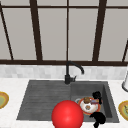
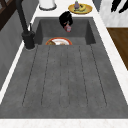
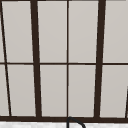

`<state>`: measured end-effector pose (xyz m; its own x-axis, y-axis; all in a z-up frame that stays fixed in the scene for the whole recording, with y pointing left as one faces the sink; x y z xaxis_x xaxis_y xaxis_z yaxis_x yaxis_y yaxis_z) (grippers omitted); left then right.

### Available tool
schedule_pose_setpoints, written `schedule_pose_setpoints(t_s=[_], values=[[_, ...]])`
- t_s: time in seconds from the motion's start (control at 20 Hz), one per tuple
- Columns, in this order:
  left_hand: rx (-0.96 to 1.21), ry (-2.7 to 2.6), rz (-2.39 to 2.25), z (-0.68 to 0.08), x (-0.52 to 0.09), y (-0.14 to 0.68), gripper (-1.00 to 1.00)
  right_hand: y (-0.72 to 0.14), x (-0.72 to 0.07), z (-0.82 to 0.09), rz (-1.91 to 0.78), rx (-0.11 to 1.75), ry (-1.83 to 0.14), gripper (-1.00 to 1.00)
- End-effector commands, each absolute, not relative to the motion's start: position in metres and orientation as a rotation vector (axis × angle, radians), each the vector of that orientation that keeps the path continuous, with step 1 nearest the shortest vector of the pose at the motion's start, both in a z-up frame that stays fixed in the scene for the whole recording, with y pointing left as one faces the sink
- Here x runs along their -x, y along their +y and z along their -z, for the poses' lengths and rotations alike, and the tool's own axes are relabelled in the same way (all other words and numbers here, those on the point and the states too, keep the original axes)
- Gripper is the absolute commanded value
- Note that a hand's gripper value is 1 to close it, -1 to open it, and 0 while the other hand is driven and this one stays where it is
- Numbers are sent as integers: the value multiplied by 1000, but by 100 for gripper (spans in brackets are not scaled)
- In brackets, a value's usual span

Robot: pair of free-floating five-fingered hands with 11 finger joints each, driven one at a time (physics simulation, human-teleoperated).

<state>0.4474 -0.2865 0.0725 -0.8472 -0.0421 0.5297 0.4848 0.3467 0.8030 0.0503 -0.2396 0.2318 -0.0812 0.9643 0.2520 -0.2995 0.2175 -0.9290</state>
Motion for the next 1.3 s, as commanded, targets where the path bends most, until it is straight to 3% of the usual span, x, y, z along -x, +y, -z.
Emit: schedule_pose_setpoints(t_s=[0.0, 0.45, 0.85, 1.25], values=[[390, -2258, 1472, -51, -447, -285, 100, -240, -50, -232, -1238, 762, -1178, 0], [441, -2252, 1490, -12, -461, -252, 100, -240, -50, -232, -1238, 762, -1178, 0], [363, -2212, 1485, -6, -467, -288, 100, -240, -50, -232, -1238, 762, -1178, 0], [441, -2227, 1480, 29, -522, -293, 100, -240, -50, -232, -1238, 762, -1178, 0]])
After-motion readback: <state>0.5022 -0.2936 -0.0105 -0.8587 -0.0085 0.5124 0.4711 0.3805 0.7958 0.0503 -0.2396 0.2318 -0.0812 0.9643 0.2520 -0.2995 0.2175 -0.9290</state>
